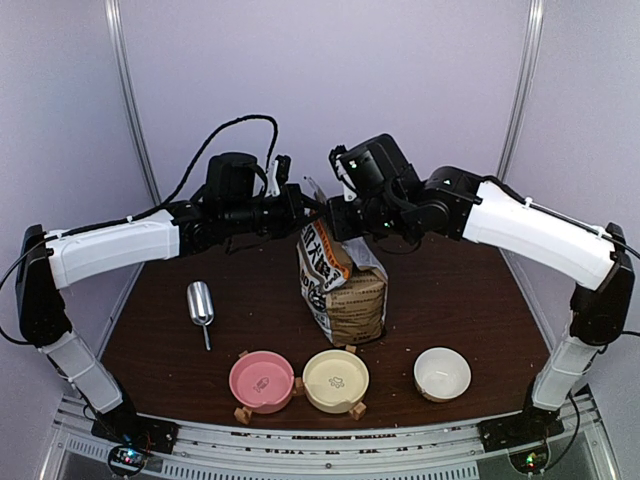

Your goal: Serve the pet food

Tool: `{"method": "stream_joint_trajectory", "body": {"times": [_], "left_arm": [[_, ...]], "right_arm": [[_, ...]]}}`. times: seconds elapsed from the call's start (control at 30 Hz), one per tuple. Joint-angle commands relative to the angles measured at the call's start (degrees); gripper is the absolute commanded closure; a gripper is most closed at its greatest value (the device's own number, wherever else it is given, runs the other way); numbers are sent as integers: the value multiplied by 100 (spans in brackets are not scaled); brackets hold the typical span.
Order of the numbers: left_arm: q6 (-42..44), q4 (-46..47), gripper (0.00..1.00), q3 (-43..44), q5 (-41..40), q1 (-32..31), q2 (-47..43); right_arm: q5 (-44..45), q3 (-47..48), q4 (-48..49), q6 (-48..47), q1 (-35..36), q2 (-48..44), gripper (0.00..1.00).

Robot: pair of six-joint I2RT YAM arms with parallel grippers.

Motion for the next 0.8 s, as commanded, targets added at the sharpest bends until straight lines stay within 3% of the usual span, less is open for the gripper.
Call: {"method": "stream_joint_trajectory", "body": {"times": [0.0, 0.43, 0.63, 0.77], "left_arm": [[70, 274, 100, -52, 186, 10, -92], [74, 275, 100, -70, 187, 12, -123], [100, 263, 100, -95, 126, 12, -160], [144, 250, 100, -131, 21, 10, -224]], "right_arm": [[178, 237, -68, -75, -24, 145, 72], [386, 325, -170, -21, -83, 299, 78], [497, 323, -258, 75, -127, 219, 96], [486, 233, -302, 117, -165, 138, 100]]}}
